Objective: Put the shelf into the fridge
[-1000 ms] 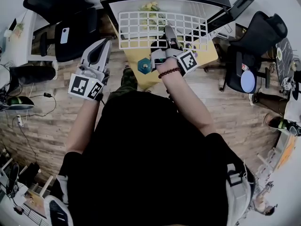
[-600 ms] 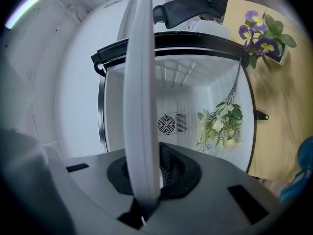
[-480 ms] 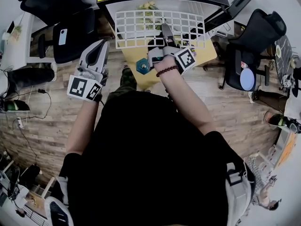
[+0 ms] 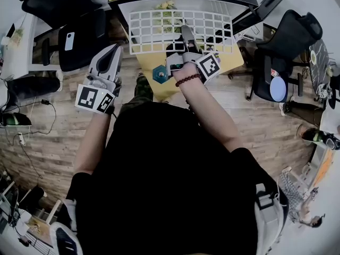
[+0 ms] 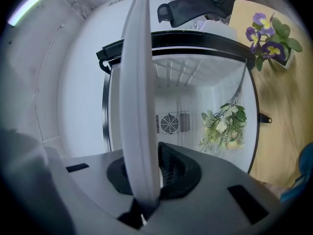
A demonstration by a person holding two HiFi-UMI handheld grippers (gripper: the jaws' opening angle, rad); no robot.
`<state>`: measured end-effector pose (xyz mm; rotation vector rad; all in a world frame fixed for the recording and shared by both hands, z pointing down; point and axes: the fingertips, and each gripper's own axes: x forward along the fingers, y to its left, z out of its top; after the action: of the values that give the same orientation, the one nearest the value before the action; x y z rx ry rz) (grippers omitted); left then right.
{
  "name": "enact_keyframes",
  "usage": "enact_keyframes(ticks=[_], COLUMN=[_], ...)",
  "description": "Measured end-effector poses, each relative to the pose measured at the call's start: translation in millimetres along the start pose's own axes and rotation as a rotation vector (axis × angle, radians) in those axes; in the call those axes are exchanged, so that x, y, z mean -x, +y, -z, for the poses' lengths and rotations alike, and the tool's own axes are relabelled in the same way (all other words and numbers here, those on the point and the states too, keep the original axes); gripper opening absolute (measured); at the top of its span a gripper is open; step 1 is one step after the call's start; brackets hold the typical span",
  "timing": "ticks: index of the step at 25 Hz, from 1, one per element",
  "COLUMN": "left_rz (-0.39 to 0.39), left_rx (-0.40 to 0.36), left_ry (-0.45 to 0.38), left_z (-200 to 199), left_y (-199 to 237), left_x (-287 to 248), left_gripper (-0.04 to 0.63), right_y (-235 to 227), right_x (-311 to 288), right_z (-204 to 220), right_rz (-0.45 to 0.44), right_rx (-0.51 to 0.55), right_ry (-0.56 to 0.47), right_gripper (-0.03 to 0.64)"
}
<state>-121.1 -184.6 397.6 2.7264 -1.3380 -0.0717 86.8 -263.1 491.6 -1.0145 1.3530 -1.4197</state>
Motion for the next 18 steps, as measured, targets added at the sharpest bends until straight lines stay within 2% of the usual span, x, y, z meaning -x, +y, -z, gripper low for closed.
enact_keyframes(ticks=[8,18], left_rz=[-0.003,-0.002], left_rx=[0.001,0.004], left_ry=[0.007,0.013], left_z=[1.7,3.7], left_y=[-0.1,-1.0], left_x=[2.1,1.0], left_gripper=[0.018,0.018], right_y=[-7.2,-3.0], right_x=[4.3,0.8], right_z=[3.5,3.2], right_rz=[0.022,0.014], right_rx=[-0.053,-0.028], right_ry=[-0.011,0.008], right_gripper=[0.048,0.048])
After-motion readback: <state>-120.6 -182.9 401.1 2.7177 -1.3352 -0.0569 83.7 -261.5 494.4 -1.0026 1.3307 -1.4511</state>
